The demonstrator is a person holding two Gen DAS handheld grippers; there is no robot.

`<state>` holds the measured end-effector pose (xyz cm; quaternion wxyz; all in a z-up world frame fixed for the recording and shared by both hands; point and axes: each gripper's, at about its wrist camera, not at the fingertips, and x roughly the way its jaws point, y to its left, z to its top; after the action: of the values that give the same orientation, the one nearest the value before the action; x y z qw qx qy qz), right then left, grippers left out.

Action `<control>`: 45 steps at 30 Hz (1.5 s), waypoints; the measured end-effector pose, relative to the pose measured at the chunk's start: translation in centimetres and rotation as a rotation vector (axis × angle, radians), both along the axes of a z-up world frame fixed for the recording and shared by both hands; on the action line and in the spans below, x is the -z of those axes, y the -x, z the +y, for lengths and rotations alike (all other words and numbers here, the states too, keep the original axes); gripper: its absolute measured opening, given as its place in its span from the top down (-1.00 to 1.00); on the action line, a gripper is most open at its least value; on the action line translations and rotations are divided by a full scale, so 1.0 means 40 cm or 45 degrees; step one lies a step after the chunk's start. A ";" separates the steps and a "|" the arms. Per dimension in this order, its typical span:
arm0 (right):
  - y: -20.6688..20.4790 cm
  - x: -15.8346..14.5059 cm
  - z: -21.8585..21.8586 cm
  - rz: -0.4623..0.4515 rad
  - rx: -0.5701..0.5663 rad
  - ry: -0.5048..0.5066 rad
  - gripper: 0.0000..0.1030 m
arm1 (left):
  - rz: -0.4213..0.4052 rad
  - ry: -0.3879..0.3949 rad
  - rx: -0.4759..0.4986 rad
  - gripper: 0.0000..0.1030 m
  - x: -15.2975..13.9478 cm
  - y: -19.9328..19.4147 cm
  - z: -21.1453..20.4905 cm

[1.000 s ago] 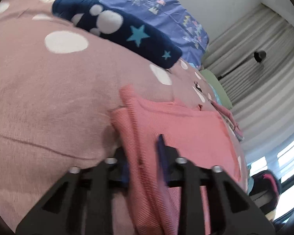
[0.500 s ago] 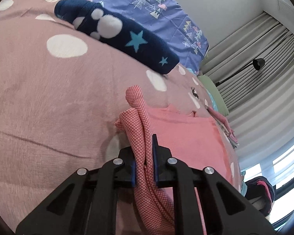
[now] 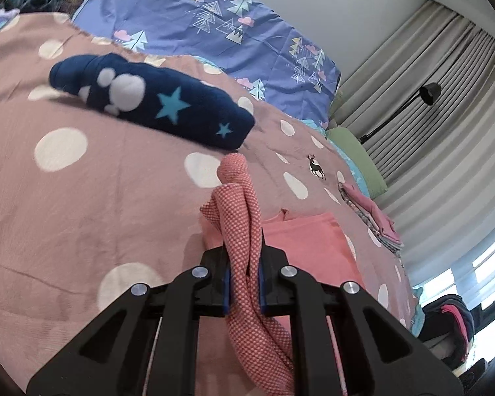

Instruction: Fold small clothes

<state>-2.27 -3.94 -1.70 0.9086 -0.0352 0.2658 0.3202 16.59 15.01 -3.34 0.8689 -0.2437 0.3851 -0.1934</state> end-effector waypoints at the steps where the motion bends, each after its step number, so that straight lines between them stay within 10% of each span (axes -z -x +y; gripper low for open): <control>1: -0.004 -0.003 -0.024 0.017 0.005 -0.038 0.91 | -0.001 -0.007 0.001 0.79 -0.008 -0.003 -0.016; 18: -0.024 -0.008 -0.377 0.116 0.156 -0.397 0.91 | 0.006 -0.243 0.117 0.80 -0.092 -0.077 -0.404; 39: -0.065 0.119 -0.611 0.260 0.411 -0.524 0.91 | 0.117 -0.615 0.235 0.80 0.032 -0.178 -0.763; 45: -0.084 0.161 -0.638 0.369 0.427 -0.577 0.91 | 0.022 -0.593 0.246 0.06 0.001 -0.128 -0.779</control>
<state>1.08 -29.44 -8.14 0.8860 0.2585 0.3166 0.2187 21.70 -16.16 -3.39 0.8757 -0.0008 0.4483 -0.1794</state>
